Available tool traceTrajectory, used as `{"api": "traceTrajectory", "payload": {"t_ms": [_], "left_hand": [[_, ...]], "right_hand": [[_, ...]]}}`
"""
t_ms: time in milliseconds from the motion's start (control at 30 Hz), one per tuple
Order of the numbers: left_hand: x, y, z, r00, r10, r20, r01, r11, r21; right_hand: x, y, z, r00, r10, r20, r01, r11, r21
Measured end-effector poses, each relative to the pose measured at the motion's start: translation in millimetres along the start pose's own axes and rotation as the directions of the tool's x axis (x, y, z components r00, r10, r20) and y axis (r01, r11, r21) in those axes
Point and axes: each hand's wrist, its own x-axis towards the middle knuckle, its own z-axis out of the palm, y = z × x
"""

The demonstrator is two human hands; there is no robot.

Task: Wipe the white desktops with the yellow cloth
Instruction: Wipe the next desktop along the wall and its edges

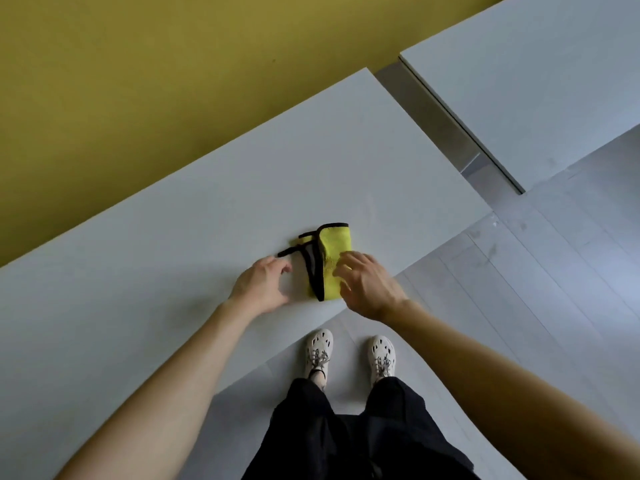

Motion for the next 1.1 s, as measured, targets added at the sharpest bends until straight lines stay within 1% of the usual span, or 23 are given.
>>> {"api": "traceTrajectory", "payload": {"t_ms": [33,67,100,167,200,267,333,367,433,467,567,633,700,767,800,867,933,967,1033,1100], "left_hand": [[3,-4,-1,0.999,-0.013,-0.035,0.015,0.999,0.039],[8,-7,-4,0.998,-0.021,-0.063,0.026,0.996,0.081],[13,-9,-7,0.996,-0.031,-0.079,0.040,0.992,0.123],[24,-13,-9,0.995,-0.076,-0.061,0.087,0.977,0.194],[29,-15,-9,0.993,-0.116,-0.028,0.119,0.971,0.207],[37,-16,-4,0.982,-0.181,0.051,0.166,0.962,0.218],[40,-13,0,0.976,-0.195,0.092,0.168,0.955,0.245],[43,-10,0,0.977,-0.190,0.101,0.160,0.955,0.252],[52,-1,-6,0.979,-0.163,0.121,0.131,0.963,0.237],[56,5,-9,0.980,-0.150,0.130,0.120,0.969,0.215],[71,12,-15,0.974,-0.155,0.166,0.127,0.978,0.166],[78,8,-11,0.965,-0.192,0.180,0.159,0.970,0.184],[84,3,-4,0.957,-0.209,0.203,0.167,0.964,0.205],[87,-3,2,0.954,-0.198,0.226,0.151,0.966,0.211],[89,-5,3,0.953,-0.193,0.234,0.143,0.966,0.214],[90,-6,2,0.947,-0.191,0.257,0.137,0.968,0.211],[90,-5,1,0.943,-0.197,0.267,0.142,0.968,0.209],[89,-5,1,0.941,-0.199,0.275,0.144,0.968,0.207],[88,-5,1,0.943,-0.189,0.275,0.133,0.969,0.210],[90,-5,2,0.947,-0.186,0.261,0.137,0.971,0.196]], "right_hand": [[13,-2,1,0.995,0.026,-0.099,-0.026,1.000,0.004],[27,-3,2,0.985,0.067,-0.160,-0.067,0.998,0.005],[39,-5,6,0.975,0.125,-0.181,-0.125,0.992,0.015],[57,-12,25,0.955,0.246,-0.165,-0.243,0.969,0.039],[62,-19,40,0.948,0.279,-0.154,-0.279,0.960,0.025],[57,-40,66,0.942,0.301,-0.146,-0.308,0.951,-0.027],[48,-48,78,0.940,0.293,-0.177,-0.302,0.953,-0.026],[45,-43,76,0.945,0.269,-0.185,-0.276,0.961,-0.012],[35,-22,67,0.958,0.216,-0.186,-0.224,0.974,-0.023],[30,-8,62,0.956,0.220,-0.192,-0.232,0.972,-0.044],[27,43,39,0.902,0.348,-0.255,-0.375,0.925,-0.064],[41,87,18,0.848,0.442,-0.293,-0.477,0.877,-0.057],[57,129,-5,0.792,0.533,-0.298,-0.569,0.821,-0.044],[68,153,-19,0.775,0.566,-0.282,-0.606,0.792,-0.077],[73,158,-21,0.777,0.568,-0.271,-0.609,0.787,-0.096],[79,152,-21,0.767,0.588,-0.258,-0.623,0.779,-0.075],[81,127,-13,0.753,0.595,-0.280,-0.626,0.780,-0.024],[79,106,-5,0.769,0.566,-0.296,-0.593,0.805,0.000],[74,53,20,0.850,0.428,-0.308,-0.445,0.895,0.015],[67,4,41,0.937,0.260,-0.235,-0.275,0.961,-0.031]]}}
